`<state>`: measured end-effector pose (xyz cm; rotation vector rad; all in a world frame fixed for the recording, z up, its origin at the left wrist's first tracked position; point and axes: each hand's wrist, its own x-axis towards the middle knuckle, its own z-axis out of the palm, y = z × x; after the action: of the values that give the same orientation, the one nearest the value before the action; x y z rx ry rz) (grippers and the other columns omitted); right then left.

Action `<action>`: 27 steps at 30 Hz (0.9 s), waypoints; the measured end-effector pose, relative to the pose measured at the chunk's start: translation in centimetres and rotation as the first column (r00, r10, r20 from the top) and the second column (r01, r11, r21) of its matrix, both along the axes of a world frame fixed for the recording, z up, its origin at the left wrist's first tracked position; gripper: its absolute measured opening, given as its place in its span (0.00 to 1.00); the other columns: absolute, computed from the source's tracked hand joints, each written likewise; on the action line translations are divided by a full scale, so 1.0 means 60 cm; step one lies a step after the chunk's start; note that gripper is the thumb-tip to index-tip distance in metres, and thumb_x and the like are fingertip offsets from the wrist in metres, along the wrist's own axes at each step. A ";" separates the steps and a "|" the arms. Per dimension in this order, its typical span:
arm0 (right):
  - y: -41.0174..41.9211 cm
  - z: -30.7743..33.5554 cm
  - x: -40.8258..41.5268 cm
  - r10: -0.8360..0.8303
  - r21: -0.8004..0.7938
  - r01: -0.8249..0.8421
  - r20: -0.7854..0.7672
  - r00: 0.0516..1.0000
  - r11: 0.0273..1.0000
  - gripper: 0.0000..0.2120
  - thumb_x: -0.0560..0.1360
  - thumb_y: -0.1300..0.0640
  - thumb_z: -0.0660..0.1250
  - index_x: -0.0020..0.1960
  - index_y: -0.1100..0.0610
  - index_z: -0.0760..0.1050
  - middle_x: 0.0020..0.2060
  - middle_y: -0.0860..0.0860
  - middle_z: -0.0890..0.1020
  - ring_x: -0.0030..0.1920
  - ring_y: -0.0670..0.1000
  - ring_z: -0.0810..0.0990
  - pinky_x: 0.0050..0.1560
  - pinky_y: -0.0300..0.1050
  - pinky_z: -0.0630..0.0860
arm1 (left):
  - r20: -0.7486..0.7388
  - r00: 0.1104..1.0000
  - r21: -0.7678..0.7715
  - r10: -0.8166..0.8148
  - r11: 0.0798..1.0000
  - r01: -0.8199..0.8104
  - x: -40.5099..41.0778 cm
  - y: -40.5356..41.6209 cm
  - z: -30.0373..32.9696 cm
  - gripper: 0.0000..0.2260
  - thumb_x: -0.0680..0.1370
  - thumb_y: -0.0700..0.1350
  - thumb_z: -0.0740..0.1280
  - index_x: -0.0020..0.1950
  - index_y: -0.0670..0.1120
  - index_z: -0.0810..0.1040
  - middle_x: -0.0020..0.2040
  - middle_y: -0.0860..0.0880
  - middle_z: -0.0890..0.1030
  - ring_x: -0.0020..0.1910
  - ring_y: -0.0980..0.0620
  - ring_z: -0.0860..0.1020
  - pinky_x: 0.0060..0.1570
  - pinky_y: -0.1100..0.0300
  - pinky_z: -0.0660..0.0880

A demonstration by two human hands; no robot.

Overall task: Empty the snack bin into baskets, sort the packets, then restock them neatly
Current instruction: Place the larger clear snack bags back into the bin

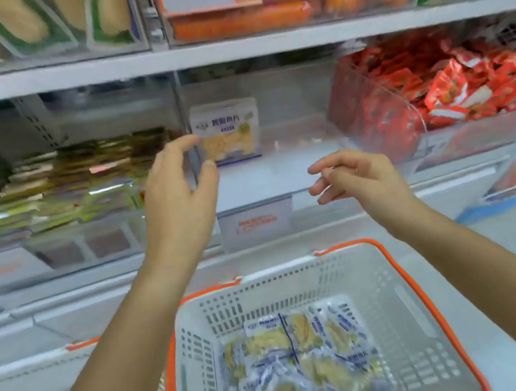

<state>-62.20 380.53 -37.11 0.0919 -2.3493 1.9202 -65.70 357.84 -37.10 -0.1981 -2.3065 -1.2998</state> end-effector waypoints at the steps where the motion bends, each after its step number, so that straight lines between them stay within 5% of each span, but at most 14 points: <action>1: 0.014 -0.022 0.027 0.016 0.019 -0.017 0.035 0.999 1.000 0.12 0.78 0.70 0.59 0.46 0.58 0.78 0.30 0.50 0.83 0.29 0.47 0.80 0.37 0.36 0.78 | -0.040 0.999 -0.005 -0.029 1.000 0.029 0.026 0.003 -0.009 0.13 0.77 0.45 0.62 0.60 0.51 0.76 0.54 0.59 0.77 0.55 0.55 0.75 0.56 0.57 0.71; 3: 0.040 -0.090 0.068 0.030 0.060 -0.039 0.153 0.988 0.997 0.12 0.78 0.69 0.60 0.46 0.57 0.78 0.31 0.50 0.83 0.30 0.47 0.80 0.37 0.36 0.77 | 0.024 0.988 0.046 -0.152 0.987 0.151 0.075 0.014 -0.052 0.09 0.77 0.44 0.61 0.51 0.55 0.78 0.45 0.64 0.79 0.48 0.60 0.77 0.50 0.63 0.72; 6: 0.073 -0.219 0.109 0.050 0.154 -0.127 0.428 0.903 0.980 0.09 0.78 0.65 0.63 0.47 0.54 0.79 0.37 0.52 0.84 0.37 0.50 0.82 0.45 0.46 0.79 | 0.382 0.866 0.085 -0.323 0.945 0.315 0.115 0.038 -0.173 0.07 0.76 0.49 0.62 0.46 0.60 0.77 0.44 0.59 0.82 0.46 0.59 0.80 0.49 0.60 0.76; 8: 0.090 -0.310 0.129 0.062 0.226 -0.232 0.578 0.814 0.946 0.06 0.78 0.60 0.65 0.50 0.52 0.79 0.43 0.52 0.84 0.43 0.52 0.83 0.54 0.52 0.78 | 0.619 0.725 -0.018 -0.303 0.917 0.399 0.128 0.047 -0.281 0.06 0.78 0.48 0.64 0.49 0.59 0.78 0.49 0.57 0.83 0.49 0.58 0.80 0.54 0.55 0.76; 13: 0.105 -0.484 0.147 0.032 0.469 -0.528 0.726 0.687 0.708 0.15 0.79 0.51 0.61 0.65 0.51 0.73 0.57 0.49 0.80 0.56 0.49 0.78 0.57 0.41 0.72 | 0.889 0.454 -0.219 -0.066 0.809 0.546 0.143 0.054 -0.492 0.12 0.80 0.48 0.61 0.63 0.52 0.76 0.60 0.52 0.79 0.57 0.53 0.77 0.59 0.58 0.72; 18: 0.085 -0.596 0.133 0.011 0.538 -0.715 0.795 0.606 0.447 0.33 0.76 0.43 0.62 0.75 0.55 0.56 0.62 0.53 0.74 0.61 0.54 0.74 0.55 0.47 0.72 | 0.880 0.473 -0.346 0.045 0.743 0.573 0.144 0.082 -0.602 0.21 0.80 0.52 0.62 0.72 0.51 0.66 0.70 0.52 0.69 0.64 0.52 0.71 0.59 0.58 0.69; 22: 0.050 -0.640 0.133 -0.105 0.662 -0.657 0.729 0.677 0.360 0.36 0.71 0.42 0.69 0.71 0.55 0.57 0.58 0.52 0.75 0.55 0.52 0.77 0.46 0.44 0.70 | 0.811 0.576 -0.395 0.104 0.823 0.408 0.127 0.139 -0.638 0.27 0.78 0.61 0.61 0.72 0.49 0.62 0.57 0.50 0.77 0.52 0.50 0.77 0.46 0.55 0.76; 24: 0.044 -0.654 0.133 -0.106 0.676 -0.616 0.704 0.702 0.406 0.35 0.70 0.45 0.71 0.70 0.55 0.58 0.55 0.52 0.77 0.51 0.52 0.78 0.43 0.42 0.72 | 0.794 0.584 -0.418 0.169 0.849 0.322 0.112 0.165 -0.655 0.32 0.75 0.65 0.62 0.72 0.47 0.60 0.45 0.51 0.79 0.43 0.51 0.79 0.37 0.55 0.77; 27: 0.057 -0.656 0.130 -0.122 0.555 -0.508 0.745 0.656 0.659 0.33 0.69 0.52 0.74 0.67 0.54 0.60 0.45 0.49 0.80 0.42 0.50 0.79 0.38 0.42 0.74 | 0.828 0.531 -0.322 0.178 0.928 0.190 0.105 0.194 -0.667 0.33 0.74 0.58 0.69 0.72 0.42 0.62 0.34 0.56 0.75 0.34 0.54 0.77 0.29 0.58 0.72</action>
<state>-54.43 383.93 -76.49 -0.4725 -3.7100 0.9460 -59.38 369.47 -77.14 0.4382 -3.4013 -1.0319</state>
